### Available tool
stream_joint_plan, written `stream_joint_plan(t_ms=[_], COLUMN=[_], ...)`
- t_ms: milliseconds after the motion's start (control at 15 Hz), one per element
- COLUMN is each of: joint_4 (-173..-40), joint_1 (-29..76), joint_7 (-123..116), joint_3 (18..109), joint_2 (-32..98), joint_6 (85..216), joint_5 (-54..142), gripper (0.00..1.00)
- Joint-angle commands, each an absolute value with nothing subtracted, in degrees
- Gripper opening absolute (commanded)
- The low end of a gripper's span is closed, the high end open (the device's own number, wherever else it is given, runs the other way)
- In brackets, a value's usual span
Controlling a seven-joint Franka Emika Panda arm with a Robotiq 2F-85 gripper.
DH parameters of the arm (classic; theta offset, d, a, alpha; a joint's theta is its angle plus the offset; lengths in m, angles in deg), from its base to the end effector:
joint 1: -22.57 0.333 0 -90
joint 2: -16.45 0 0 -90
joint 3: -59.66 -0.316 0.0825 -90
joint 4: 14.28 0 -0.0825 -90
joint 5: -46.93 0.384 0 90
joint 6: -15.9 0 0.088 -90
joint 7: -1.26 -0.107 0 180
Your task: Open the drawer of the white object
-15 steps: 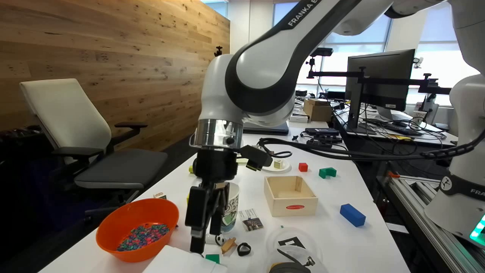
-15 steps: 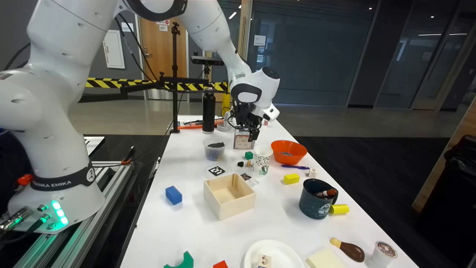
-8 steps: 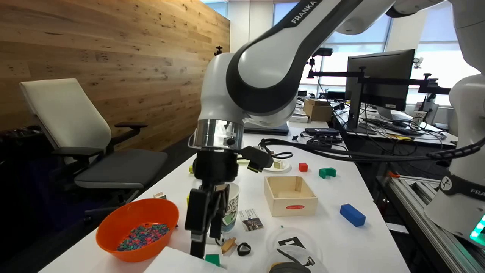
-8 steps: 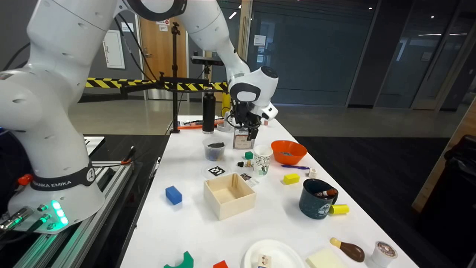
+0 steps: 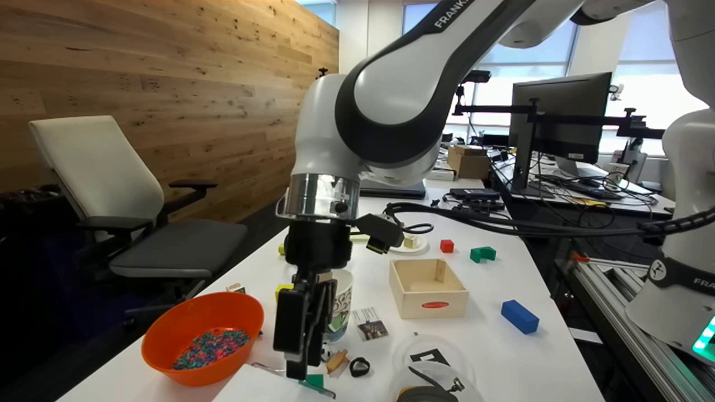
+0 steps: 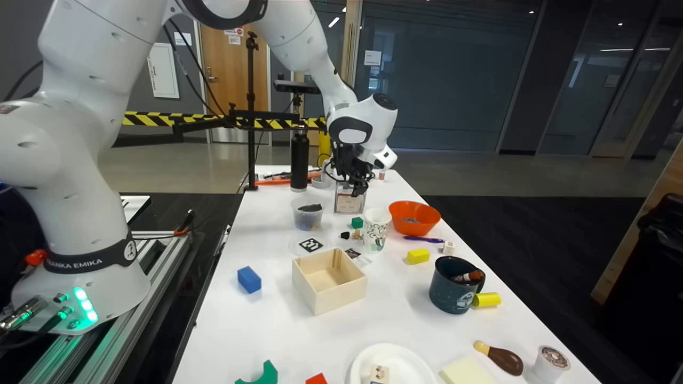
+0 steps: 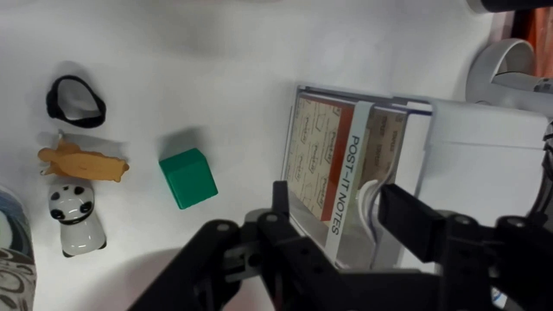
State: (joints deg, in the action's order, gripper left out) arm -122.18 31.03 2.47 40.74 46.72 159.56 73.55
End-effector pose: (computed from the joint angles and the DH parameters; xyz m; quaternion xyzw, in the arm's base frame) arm 0.5828 0.2824 0.2506 -0.9722 -0.0399 0.0040 0.2305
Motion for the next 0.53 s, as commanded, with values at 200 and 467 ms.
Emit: stream_joint_plan(t_ms=[200, 467], joint_4=[-123.66, -123.26], joint_1=[30.92, 28.89], joint_7=[2.74, 4.67], joint_3=[40.57, 39.12], joint_2=[45.67, 46.72], joint_6=[159.87, 159.83], joint_5=[74.56, 77.82], gripper=[0.05, 0.0])
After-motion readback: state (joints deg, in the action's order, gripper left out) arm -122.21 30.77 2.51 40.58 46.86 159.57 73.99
